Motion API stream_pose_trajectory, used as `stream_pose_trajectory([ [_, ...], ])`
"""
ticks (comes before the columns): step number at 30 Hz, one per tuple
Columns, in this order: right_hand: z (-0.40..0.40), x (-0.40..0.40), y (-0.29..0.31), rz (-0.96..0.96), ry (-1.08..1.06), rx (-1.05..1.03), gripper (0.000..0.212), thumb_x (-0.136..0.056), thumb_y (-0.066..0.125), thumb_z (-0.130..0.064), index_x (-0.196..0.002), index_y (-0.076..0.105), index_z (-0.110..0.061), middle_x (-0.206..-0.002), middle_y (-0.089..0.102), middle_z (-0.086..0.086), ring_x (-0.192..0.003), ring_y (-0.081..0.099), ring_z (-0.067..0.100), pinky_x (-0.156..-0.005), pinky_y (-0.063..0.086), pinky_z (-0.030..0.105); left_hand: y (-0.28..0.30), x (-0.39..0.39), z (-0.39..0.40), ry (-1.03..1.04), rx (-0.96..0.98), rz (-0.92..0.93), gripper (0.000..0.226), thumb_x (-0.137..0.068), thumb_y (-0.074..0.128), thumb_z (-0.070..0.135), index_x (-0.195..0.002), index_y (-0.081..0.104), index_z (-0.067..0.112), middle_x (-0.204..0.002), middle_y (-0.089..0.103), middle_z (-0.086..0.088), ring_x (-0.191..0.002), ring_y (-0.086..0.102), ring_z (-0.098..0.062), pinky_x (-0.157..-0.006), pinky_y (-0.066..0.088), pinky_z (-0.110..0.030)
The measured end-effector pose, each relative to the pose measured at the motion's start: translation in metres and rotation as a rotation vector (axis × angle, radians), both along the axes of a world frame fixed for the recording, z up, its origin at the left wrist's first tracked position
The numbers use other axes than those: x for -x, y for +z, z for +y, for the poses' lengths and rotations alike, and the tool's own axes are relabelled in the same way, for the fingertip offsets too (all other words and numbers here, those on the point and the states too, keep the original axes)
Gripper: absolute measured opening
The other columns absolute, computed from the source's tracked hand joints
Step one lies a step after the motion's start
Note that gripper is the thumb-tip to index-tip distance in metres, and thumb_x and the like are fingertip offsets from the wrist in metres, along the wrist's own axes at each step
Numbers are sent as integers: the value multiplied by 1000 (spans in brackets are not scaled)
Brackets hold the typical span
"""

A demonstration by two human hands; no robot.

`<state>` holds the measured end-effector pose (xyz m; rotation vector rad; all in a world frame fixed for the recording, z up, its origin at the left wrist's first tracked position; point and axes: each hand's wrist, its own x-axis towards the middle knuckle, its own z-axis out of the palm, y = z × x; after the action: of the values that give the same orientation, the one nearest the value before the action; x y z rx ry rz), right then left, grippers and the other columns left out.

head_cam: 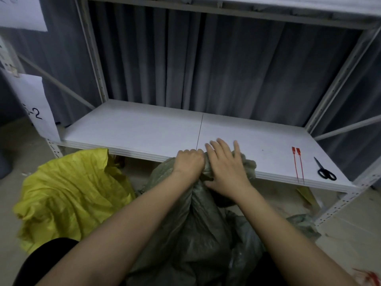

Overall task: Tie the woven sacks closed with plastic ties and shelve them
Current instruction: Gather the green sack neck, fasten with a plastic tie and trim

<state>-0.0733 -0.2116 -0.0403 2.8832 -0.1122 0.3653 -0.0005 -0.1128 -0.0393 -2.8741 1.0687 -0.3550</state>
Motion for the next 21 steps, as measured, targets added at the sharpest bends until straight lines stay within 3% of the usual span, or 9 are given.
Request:
stream_pose_trajectory([
  [3,3,-13,-3,37,-23,-100,60,-82,56,-29,-136,34,-12,-133,46,5,-132,34,25,-116,0,53,1,4,-3,-30,107,238,41,-84,54,21,-120,40,8,-119,56,-10,-112,53,-30,-90,38,-37],
  [7,-16,-17,-7,91,54,-37,43,-82,60,-25,-122,49,-13,-116,57,6,-114,50,28,-114,18,47,9,-9,28,-94,413,976,83,-76,75,28,-142,25,19,-130,50,-3,-113,52,-19,-95,42,-30],
  [9,-22,-18,-6,50,90,20,36,-73,69,-22,-106,59,-10,-102,63,9,-102,58,30,-107,31,47,9,-13,51,-151,559,1158,105,-71,80,30,-149,10,29,-148,34,3,-126,42,-12,-103,37,-27],
  [12,-21,-24,6,-69,150,82,32,-52,79,-16,-78,62,-12,-74,63,6,-72,62,28,-84,49,39,-17,-9,69,-105,403,1003,134,-60,84,45,-147,-16,32,-158,-1,8,-144,9,-13,-119,15,-37],
  [16,2,-27,30,-13,230,56,20,-73,59,-6,-92,59,-13,-95,62,6,-96,56,29,-103,33,42,-58,17,54,15,552,876,145,-52,83,57,-144,-26,29,-157,-18,5,-144,-16,-13,-120,-2,-44],
  [18,16,-27,38,28,268,96,22,-78,51,-3,-97,57,-12,-101,61,7,-102,54,29,-105,30,42,-65,30,35,87,688,852,139,-52,81,60,-149,-11,25,-158,-12,2,-144,-17,-12,-116,-15,-41],
  [21,30,-27,37,-23,349,147,20,-67,59,4,-85,61,-6,-86,64,12,-86,61,32,-94,42,43,-65,36,11,240,1018,836,120,-38,65,71,-142,29,22,-152,30,0,-145,11,-9,-115,-17,-33],
])
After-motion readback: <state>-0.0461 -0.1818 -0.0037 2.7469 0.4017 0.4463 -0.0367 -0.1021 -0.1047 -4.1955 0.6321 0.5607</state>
